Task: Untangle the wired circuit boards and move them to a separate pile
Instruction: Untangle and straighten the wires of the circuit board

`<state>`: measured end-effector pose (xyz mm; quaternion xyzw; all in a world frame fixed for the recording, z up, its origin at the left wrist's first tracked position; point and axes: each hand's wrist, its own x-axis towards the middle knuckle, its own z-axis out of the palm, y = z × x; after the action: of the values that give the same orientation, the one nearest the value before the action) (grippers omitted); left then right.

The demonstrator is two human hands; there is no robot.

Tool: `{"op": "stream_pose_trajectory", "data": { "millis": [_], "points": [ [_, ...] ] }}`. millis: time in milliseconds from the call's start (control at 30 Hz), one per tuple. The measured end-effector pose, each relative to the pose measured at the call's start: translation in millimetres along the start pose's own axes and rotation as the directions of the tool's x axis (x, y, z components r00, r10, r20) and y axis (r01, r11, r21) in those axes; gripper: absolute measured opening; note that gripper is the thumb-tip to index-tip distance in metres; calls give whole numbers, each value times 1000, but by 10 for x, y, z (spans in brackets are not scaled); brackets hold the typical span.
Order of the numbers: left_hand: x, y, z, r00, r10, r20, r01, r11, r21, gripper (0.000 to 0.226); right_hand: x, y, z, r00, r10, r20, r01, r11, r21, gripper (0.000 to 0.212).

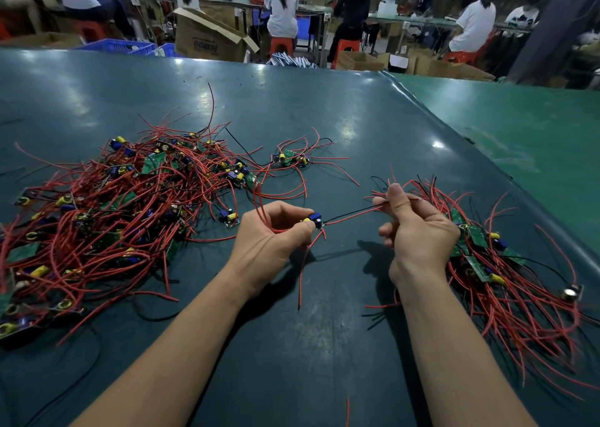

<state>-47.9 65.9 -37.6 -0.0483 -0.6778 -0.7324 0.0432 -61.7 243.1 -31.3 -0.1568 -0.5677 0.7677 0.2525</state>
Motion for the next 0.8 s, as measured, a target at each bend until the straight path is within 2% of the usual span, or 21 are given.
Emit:
{"op": "stream_pose_trajectory", "data": {
  "millis": [100,167,267,333,400,467,600,700,800],
  "points": [
    [-14,2,-12,999,18,26,-18,1000,3,15,-8,21,-4,995,-92,-36,85,984,-155,25],
    [-24,7,-10,999,40,33,-40,999,3,15,-18,14,10,995,-93,-26,87,981,-176,26],
    [-3,9,-6,998,60,-27,-61,998,-32,16,-80,-3,70,985,115,132,-110,993,-42,25],
    [9,7,-7,997,57,-56,-61,996,-64,16,-159,13,124,913,276,299,-254,961,-113,26],
    [1,6,-4,997,61,-48,-64,996,-61,13,-229,43,159,844,340,415,-279,939,-202,18],
    [-8,5,2,998,60,-22,-61,996,-58,12,-253,44,177,834,330,443,-286,944,-165,10],
    [-5,18,-1,995,96,-15,-97,994,-44,16,-209,14,165,886,259,385,-236,966,-107,10],
    [-18,18,13,992,122,12,-121,991,-50,17,-146,1,148,957,168,237,-168,986,-21,15],
    [-26,23,19,991,129,46,-124,988,-95,11,-86,-11,110,990,104,93,-111,991,72,18]
  ]
}}
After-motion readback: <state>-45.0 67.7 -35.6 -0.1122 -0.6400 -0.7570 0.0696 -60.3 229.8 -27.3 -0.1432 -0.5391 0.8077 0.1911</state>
